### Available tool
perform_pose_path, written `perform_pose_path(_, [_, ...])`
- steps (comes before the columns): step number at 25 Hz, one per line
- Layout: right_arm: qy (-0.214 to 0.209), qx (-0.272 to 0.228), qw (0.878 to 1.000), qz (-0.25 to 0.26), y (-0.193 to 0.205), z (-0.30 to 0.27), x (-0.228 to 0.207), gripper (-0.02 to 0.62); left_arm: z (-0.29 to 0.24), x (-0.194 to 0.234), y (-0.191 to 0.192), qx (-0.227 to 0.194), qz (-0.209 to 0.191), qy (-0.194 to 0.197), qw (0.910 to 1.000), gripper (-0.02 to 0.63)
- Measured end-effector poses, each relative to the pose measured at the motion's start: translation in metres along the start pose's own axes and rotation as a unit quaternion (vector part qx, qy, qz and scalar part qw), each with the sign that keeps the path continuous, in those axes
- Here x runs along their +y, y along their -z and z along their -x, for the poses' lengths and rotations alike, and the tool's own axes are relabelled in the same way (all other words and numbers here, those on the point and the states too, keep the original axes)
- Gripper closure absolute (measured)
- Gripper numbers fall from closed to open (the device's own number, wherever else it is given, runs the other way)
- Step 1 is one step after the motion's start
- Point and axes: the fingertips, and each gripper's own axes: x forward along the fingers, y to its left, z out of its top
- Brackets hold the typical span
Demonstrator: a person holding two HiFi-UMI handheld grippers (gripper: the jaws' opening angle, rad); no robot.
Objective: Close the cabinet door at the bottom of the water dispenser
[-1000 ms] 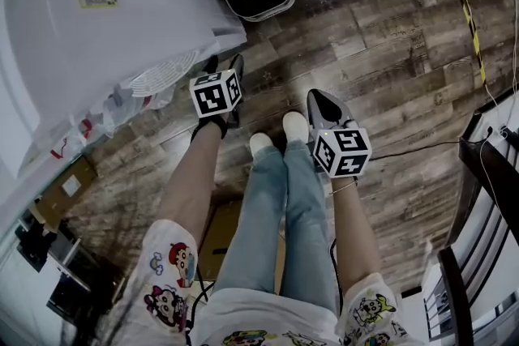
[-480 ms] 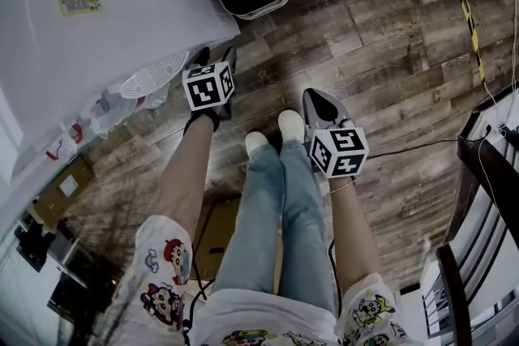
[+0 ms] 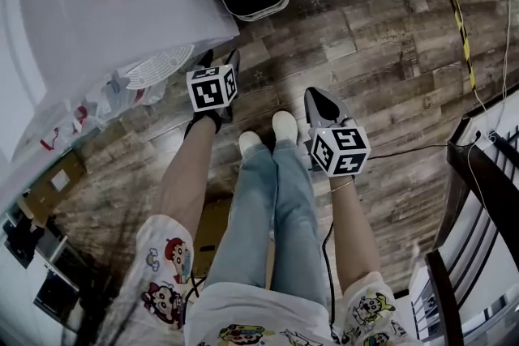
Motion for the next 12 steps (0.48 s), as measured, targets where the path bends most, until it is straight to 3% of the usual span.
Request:
perform_pose_path(8, [0.0,-0.007,0.998,0.064,-0.024,0.037,0.019,0.586,0.047,-0.02,-0.009,-0.046,0.038,0.036,0.9976,0.342])
perform_pose_path(12, [-0.003,-0.015,0.995,0.101,-0.033,0.054,0.042,0.586,0.078,-0.026,-0.012,-0.067,0.037,0.06,0.9953,0.342])
